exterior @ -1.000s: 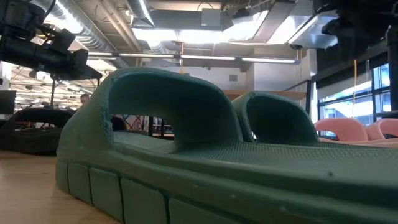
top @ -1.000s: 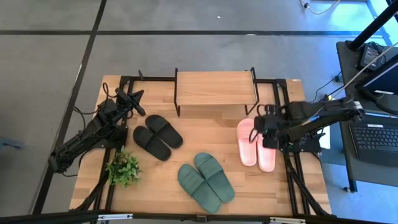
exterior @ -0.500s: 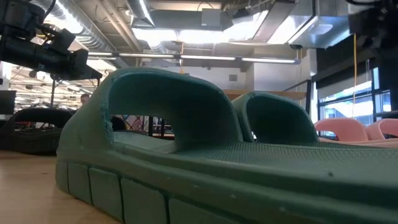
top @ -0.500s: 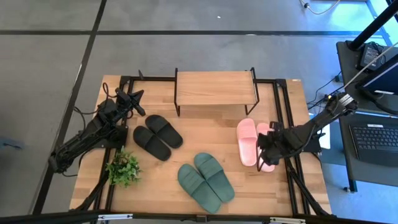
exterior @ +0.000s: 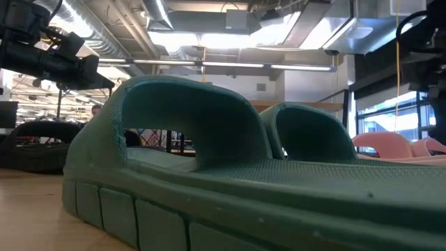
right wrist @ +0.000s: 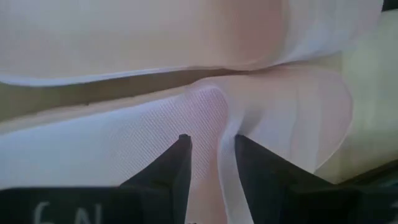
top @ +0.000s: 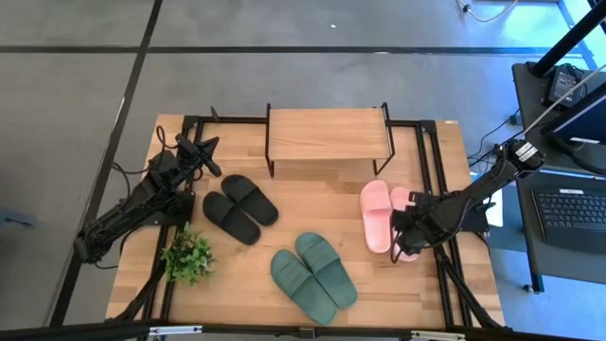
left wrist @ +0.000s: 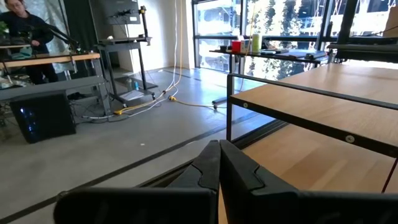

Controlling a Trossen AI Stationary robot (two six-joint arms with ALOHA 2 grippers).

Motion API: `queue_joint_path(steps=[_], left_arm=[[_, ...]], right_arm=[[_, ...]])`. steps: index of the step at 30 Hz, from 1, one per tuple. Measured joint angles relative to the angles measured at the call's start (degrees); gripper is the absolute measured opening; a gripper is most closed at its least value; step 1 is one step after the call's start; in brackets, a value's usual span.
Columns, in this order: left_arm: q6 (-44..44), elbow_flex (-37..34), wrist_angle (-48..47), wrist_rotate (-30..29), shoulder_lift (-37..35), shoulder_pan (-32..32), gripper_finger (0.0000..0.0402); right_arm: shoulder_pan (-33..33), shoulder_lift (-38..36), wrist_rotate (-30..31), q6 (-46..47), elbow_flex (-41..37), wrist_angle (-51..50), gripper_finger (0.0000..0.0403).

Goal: Pick and place slides into the shelf
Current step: Put the right pink slide on the shelf

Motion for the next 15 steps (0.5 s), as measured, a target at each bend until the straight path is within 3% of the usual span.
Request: queue_joint_path(steps=[15], left_arm=[[-0.17,0.00,0.00,0.01,0.02,-0.02,0.0000]], right_arm=[[-0.02,0.00,9.06,3.29,0.15,-3.41,0.0127]])
